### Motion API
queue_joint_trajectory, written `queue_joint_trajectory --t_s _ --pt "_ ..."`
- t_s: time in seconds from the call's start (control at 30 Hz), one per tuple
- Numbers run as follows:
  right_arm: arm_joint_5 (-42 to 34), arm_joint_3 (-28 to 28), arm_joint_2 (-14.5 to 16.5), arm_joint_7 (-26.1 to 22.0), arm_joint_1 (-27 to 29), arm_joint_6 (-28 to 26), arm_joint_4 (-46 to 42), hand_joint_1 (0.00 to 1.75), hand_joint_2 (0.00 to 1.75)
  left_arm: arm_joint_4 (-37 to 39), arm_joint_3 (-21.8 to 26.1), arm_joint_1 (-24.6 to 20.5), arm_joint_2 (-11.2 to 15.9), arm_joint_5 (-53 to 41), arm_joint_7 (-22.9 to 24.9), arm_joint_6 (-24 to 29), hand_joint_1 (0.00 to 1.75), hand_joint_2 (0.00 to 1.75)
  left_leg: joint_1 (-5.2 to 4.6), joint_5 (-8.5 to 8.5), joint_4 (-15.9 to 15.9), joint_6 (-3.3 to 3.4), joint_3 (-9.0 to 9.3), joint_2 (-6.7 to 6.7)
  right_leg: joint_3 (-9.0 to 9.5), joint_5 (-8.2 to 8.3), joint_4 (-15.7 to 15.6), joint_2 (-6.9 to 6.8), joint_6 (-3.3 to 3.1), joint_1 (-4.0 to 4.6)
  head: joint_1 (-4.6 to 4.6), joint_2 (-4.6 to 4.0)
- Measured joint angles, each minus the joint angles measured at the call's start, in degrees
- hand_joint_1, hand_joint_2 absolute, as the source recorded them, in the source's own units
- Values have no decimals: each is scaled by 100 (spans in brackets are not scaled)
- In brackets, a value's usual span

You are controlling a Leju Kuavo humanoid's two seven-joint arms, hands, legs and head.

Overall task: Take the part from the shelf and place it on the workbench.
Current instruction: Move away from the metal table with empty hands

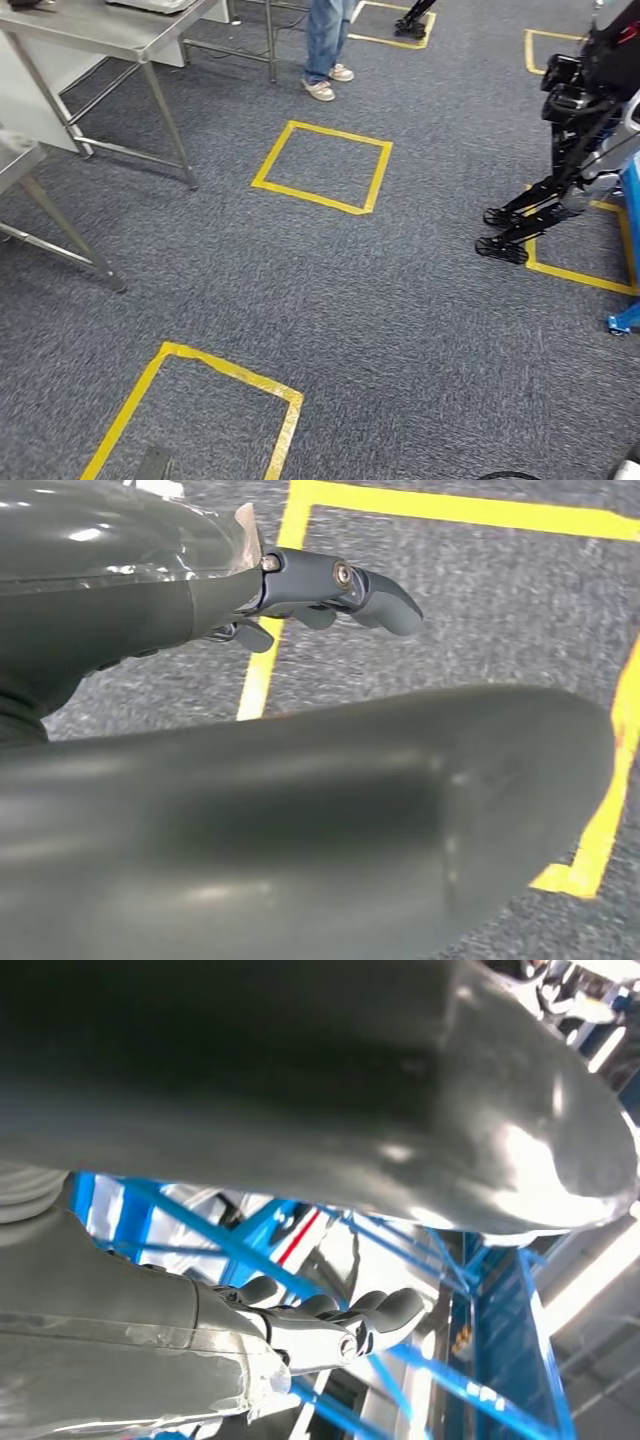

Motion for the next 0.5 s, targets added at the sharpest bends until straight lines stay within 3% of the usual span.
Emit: queue_joint_trajectory --t_s 0.03,0.1,0.17,0.2,0.27,0.33,0.37,0.4,0.43,0.5 --pt "-8 -2 4 -2 2 2 2 0 0 0 1 -1 3 0 1 1 0 0 -5 14 -119 13 47 -68 -20 -7 15 43 31 -7 0 0" --pt "-19 -7 13 -5 12 8 4 0 0 0 3 -11 3 0 3 4 0 0 -15 -1 -173 47 64 -48 -51 -2 13 130 98 -34 0 1" --pt "-25 -20 16 -7 16 12 3 0 0 0 6 -23 2 0 0 6 0 0 1 17 -223 104 97 35 -93 -91 126 32 164 -37 11 0" --pt "-27 -26 16 -7 9 14 4 0 0 0 7 -27 1 -1 -1 5 0 0 12 21 -245 129 116 84 -184 -210 331 -83 199 -40 18 0" --pt "-28 -31 17 -7 -2 16 11 0 0 0 8 -17 2 -1 -3 5 0 0 7 7 -254 158 138 195 -541 -538 1041 -315 266 -68 27 0" --pt "-31 -35 17 -7 1 17 25 0 0 0 13 -6 5 0 -2 5 0 0 3 -16 -252 158 152 305 -845 -667 1573 -391 310 -106 25 -1" --pt "-34 -39 17 -7 3 17 31 0 0 0 15 -7 7 0 -2 6 0 0 3 -32 -252 151 168 352 -845 -568 1534 -410 320 -118 25 -1" --pt "-39 -43 17 -7 4 18 35 0 0 0 18 -11 8 0 -3 5 0 0 4 -52 -252 139 194 394 -724 -373 1263 -438 319 -125 25 -1" --pt "-45 -46 17 -7 3 18 38 0 0 0 19 -15 7 0 -4 5 0 0 5 -75 -254 122 225 433 -527 -152 845 -499 308 -123 25 -2" --pt "-52 -48 17 -8 -6 22 43 0 0 0 22 -20 5 0 -7 4 0 0 -6 -119 -258 70 275 496 -199 89 172 -640 249 -73 22 -1"
